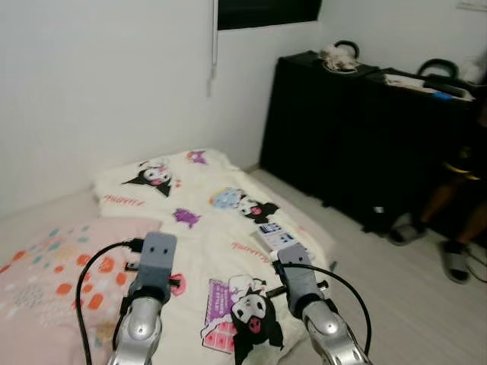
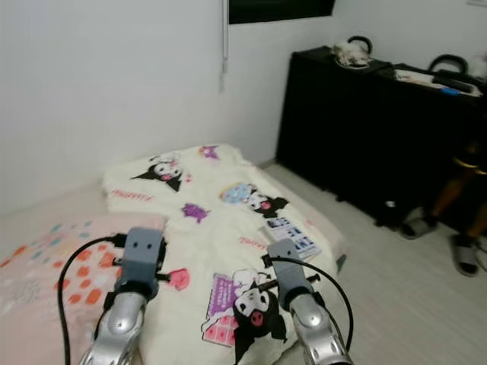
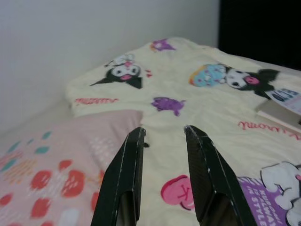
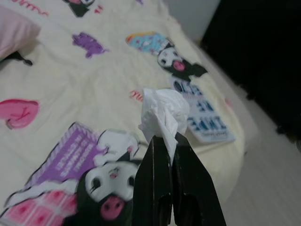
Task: Clean up the room
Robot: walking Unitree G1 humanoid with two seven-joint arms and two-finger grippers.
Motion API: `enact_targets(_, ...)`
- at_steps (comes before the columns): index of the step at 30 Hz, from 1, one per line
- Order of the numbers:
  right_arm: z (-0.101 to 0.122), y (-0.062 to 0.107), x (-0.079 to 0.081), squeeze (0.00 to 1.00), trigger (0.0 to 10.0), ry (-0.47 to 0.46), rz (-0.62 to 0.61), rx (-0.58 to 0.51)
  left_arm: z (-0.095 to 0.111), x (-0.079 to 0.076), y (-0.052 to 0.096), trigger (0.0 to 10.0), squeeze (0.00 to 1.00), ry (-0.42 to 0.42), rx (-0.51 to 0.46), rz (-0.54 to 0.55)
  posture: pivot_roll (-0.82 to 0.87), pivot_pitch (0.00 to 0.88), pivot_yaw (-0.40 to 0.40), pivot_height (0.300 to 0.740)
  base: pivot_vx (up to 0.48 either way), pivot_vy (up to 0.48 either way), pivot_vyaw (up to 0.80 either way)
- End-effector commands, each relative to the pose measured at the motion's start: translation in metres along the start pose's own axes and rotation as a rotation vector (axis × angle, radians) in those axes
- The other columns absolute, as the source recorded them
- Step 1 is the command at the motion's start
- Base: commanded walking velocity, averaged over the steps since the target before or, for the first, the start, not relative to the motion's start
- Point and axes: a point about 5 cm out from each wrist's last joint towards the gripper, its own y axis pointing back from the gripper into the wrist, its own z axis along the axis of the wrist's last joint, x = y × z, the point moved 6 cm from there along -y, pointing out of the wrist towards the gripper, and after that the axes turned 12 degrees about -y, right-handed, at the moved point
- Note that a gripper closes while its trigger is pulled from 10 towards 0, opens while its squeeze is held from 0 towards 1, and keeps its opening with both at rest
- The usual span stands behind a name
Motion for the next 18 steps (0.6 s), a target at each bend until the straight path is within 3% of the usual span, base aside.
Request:
enact_targets(1,-0.0028,0.0007,-0.0055,0.0,10.0,0.001,-0.012,0.014,0.001,-0.0029,-0.0003,10.0,0.0,-0.013,-0.001,-0.011,0.06,0.002,-0.044,0.74,0.0,0.0,-0.8)
enact_targets(18,-0.002,-0.0003,-0.007,0.0,10.0,0.013,-0.01,0.013,-0.0002,0.0008,-0.0004,10.0,0.0,-0.018,0.0,0.005,0.05,0.0,-0.052,0.74,0.0,0.0,-0.8)
